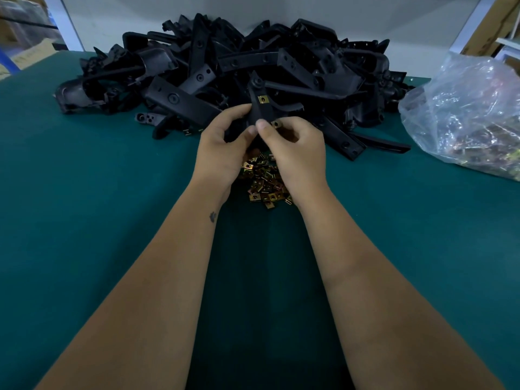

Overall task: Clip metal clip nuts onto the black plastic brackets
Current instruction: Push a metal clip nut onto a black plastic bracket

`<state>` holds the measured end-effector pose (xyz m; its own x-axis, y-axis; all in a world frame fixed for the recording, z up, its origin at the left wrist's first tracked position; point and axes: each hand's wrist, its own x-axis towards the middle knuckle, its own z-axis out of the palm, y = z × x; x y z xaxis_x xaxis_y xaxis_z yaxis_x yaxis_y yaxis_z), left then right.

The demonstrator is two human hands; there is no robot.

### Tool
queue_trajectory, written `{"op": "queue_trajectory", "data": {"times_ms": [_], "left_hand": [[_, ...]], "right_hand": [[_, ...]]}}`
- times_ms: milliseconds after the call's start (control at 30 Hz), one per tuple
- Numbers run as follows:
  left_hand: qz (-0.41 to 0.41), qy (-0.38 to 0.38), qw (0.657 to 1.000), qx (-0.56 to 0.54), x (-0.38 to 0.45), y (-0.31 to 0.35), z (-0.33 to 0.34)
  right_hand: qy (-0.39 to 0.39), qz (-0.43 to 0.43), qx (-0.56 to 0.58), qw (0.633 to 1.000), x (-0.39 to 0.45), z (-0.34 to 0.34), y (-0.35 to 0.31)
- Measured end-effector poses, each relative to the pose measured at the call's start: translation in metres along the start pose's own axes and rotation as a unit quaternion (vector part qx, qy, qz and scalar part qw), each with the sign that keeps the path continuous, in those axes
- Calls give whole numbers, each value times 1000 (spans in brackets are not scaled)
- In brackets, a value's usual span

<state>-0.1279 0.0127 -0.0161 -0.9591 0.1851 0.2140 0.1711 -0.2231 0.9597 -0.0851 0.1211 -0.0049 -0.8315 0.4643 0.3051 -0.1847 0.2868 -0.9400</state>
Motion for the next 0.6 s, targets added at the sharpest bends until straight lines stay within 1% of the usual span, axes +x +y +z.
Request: {"op": "queue_trajectory", "data": {"times_ms": [100, 233, 600], "left_hand": [[-2, 13, 1000, -6, 2, -1, -1], [3, 17, 1000, 9, 2, -2, 1], [1, 25, 999, 33, 0, -1, 3]], "right_hand": [[-11, -26, -56, 998, -3, 2, 1], [7, -40, -112, 993, -3, 2, 1], [11, -79, -164, 983, -6, 0, -4]]}}
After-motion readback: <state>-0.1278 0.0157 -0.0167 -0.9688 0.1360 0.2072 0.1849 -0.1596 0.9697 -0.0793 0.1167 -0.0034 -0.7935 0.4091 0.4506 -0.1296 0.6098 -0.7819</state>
